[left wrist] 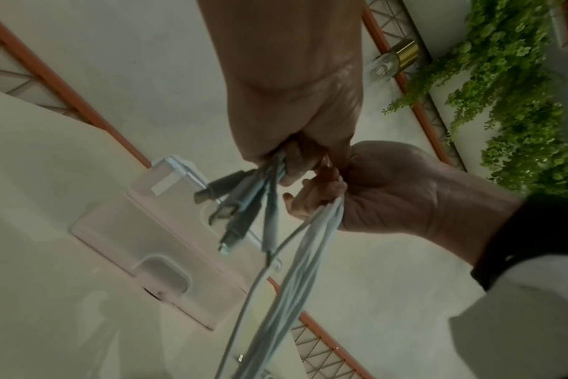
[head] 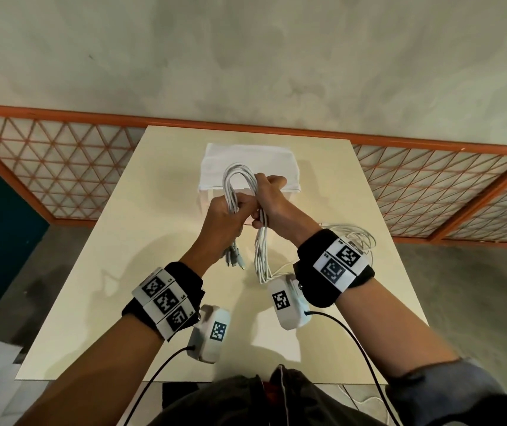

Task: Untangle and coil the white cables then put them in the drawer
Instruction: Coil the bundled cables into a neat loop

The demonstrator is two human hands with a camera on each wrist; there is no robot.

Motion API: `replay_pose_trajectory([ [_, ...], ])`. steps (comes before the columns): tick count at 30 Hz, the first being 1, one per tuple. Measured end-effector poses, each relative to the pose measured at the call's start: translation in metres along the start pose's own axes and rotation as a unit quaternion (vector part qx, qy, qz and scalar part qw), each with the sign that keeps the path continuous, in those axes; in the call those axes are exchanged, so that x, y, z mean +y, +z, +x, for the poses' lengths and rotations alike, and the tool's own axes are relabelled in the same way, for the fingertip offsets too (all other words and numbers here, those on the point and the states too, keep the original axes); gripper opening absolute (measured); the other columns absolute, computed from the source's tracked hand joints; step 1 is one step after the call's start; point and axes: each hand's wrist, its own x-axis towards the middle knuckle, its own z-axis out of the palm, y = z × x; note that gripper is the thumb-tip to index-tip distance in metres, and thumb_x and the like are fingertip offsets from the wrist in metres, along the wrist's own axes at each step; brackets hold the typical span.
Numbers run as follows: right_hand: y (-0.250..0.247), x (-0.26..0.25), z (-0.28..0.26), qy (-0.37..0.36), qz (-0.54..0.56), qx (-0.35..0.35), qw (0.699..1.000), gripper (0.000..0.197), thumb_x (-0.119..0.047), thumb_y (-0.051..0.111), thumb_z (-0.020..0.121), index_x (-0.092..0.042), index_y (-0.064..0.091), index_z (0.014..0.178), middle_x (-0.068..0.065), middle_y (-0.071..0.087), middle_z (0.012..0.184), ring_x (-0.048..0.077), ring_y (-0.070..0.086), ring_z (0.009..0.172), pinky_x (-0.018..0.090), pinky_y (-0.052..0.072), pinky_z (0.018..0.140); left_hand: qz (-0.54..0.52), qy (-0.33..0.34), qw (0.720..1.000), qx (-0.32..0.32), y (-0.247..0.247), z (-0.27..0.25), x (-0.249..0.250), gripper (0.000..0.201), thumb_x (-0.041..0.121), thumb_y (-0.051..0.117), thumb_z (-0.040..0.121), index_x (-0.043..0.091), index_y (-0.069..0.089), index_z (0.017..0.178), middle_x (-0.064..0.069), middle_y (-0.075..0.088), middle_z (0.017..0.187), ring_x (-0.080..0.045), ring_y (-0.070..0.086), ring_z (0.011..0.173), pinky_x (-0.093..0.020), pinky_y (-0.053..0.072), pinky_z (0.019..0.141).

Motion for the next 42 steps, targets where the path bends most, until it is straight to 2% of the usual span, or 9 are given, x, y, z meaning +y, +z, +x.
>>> replay_pose_trajectory([
  [4, 0.002, 0.001, -0.003, -0.017, -0.009, -0.018, 1.000, 0.051, -0.058, 0.026, 0.095, -0.012, 0.024, 0.117, 0.014, 0.057, 0.082, 0.012, 0.046, 0.040, 0.022, 0.041, 0.042, 0.002, 0.047, 0.999, 0.016, 0.001, -0.001, 0.006, 0.031, 0.012, 0.053, 0.095, 0.009, 0.054, 0.064, 0.010, 0.052, 0.041, -0.004, 0.041, 0.035, -0.013, 0.032, 0.041],
  [7, -0.002, 0.005, -0.012, -0.073, -0.077, -0.078, 0.991, 0.076, -0.067, 0.009, 0.091, -0.010, 0.054, 0.114, 0.014, 0.060, 0.071, 0.012, 0.050, 0.040, 0.020, 0.043, 0.043, -0.005, 0.079, 0.997, 0.023, -0.002, -0.002, 0.013, 0.032, 0.015, 0.050, 0.097, 0.007, 0.051, 0.067, 0.010, 0.047, 0.037, -0.004, 0.040, 0.033, -0.013, 0.033, 0.040],
  [11, -0.008, 0.021, -0.032, -0.124, -0.194, -0.135, 0.964, 0.064, -0.059, 0.013, 0.096, -0.013, 0.051, 0.073, 0.004, 0.053, 0.054, 0.010, 0.042, 0.039, 0.024, 0.037, 0.049, -0.062, 0.065, 0.987, 0.130, -0.023, 0.016, 0.007, 0.026, 0.025, 0.052, 0.097, 0.017, 0.061, 0.074, 0.012, 0.030, 0.038, -0.004, 0.026, 0.036, -0.019, 0.024, 0.040],
  [16, 0.004, 0.028, -0.042, -0.269, -0.254, -0.072, 0.926, 0.039, -0.038, 0.025, 0.102, -0.012, 0.049, 0.087, -0.009, 0.046, 0.059, 0.010, 0.048, 0.058, 0.035, 0.040, 0.069, -0.089, 0.050, 0.980, 0.172, -0.024, 0.021, 0.004, 0.027, 0.027, 0.051, 0.097, 0.019, 0.061, 0.073, 0.011, 0.036, 0.044, -0.008, 0.031, 0.044, -0.023, 0.029, 0.047],
  [21, 0.013, 0.028, -0.044, -0.310, -0.312, -0.105, 0.892, 0.026, -0.035, 0.026, 0.102, -0.018, 0.040, 0.088, 0.006, 0.058, 0.074, 0.028, 0.053, 0.070, 0.045, 0.044, 0.073, -0.105, 0.011, 0.981, 0.162, -0.015, 0.021, 0.004, 0.032, 0.029, 0.048, 0.098, 0.019, 0.056, 0.069, 0.007, 0.042, 0.060, 0.001, 0.040, 0.048, -0.012, 0.035, 0.052],
  [27, 0.013, 0.036, -0.044, -0.313, -0.301, -0.093, 0.896, 0.017, -0.040, 0.026, 0.101, -0.040, 0.034, 0.086, 0.001, 0.059, 0.068, 0.030, 0.056, 0.067, 0.051, 0.047, 0.073, -0.160, -0.031, 0.984, 0.078, -0.014, 0.018, 0.005, 0.032, 0.030, 0.046, 0.098, 0.016, 0.053, 0.071, 0.009, 0.051, 0.059, 0.001, 0.048, 0.049, -0.011, 0.041, 0.053],
  [30, 0.009, 0.033, -0.043, -0.291, -0.294, -0.114, 0.903, 0.024, -0.041, 0.027, 0.101, -0.045, 0.036, 0.079, 0.007, 0.059, 0.071, 0.028, 0.056, 0.068, 0.050, 0.048, 0.075, -0.171, -0.044, 0.982, 0.059, -0.016, 0.022, 0.006, 0.031, 0.031, 0.042, 0.100, 0.017, 0.051, 0.074, 0.012, 0.045, 0.047, -0.002, 0.039, 0.042, -0.015, 0.034, 0.047],
  [35, -0.003, 0.031, -0.049, -0.201, -0.258, -0.251, 0.911, 0.036, -0.043, 0.025, 0.101, -0.019, 0.049, 0.091, 0.001, 0.047, 0.061, 0.011, 0.041, 0.047, 0.019, 0.039, 0.053, -0.225, -0.019, 0.965, 0.133, -0.029, 0.033, 0.010, 0.032, 0.031, 0.041, 0.101, 0.018, 0.049, 0.073, 0.010, 0.040, 0.041, -0.002, 0.035, 0.037, -0.015, 0.033, 0.041],
  [42, -0.022, 0.048, -0.050, -0.114, -0.264, -0.333, 0.898, 0.045, -0.049, 0.026, 0.099, -0.014, 0.054, 0.096, -0.003, 0.035, 0.063, 0.008, 0.031, 0.050, 0.015, 0.030, 0.048, -0.249, 0.017, 0.955, 0.160, -0.050, 0.034, 0.017, 0.036, 0.027, 0.036, 0.102, 0.016, 0.044, 0.070, 0.011, 0.034, 0.042, -0.006, 0.037, 0.043, -0.021, 0.045, 0.049],
])
